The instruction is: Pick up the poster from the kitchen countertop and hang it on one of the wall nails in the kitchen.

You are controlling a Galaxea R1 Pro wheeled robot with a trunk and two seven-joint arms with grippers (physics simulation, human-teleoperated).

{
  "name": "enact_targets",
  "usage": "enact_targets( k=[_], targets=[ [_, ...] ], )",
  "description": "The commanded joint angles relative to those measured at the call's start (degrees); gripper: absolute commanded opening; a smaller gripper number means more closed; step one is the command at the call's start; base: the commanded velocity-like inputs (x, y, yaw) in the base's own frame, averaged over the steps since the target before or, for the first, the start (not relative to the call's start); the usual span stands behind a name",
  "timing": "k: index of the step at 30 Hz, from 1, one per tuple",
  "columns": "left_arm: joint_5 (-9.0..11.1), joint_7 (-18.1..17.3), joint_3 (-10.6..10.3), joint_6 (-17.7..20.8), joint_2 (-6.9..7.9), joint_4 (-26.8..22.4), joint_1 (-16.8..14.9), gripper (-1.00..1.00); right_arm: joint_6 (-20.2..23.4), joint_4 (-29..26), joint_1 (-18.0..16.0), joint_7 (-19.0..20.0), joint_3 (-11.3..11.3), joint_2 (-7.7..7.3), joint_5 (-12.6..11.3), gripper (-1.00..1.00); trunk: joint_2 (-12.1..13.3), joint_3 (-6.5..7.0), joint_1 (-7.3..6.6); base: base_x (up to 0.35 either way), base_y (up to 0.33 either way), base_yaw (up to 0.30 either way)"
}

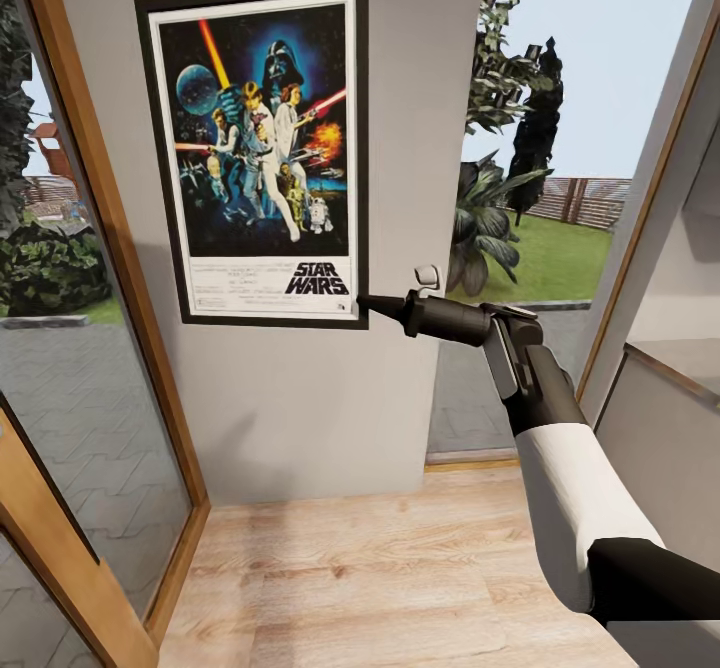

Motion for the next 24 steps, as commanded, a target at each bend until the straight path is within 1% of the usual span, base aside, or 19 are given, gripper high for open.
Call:
enact_targets(
  k=[1, 24],
  targets=[
    [0.47, -0.02, -0.48, -0.3, 0.05, -0.11, -0.03, 1.0, 0.68, 0.03, -0.04, 0.28, -0.13, 0.05, -0.14, -1.0, -0.08, -0.07, 0.03, 0.0, 0.0, 0.0],
    [0.47, -0.02, -0.41, -0.3, 0.05, -0.03, -0.03, 1.0, 0.36, -0.18, -0.04, 0.39, -0.19, 0.04, -0.13, -1.0, -0.08, -0.07, 0.03, 0.0, 0.0, 0.0]
  ],
)
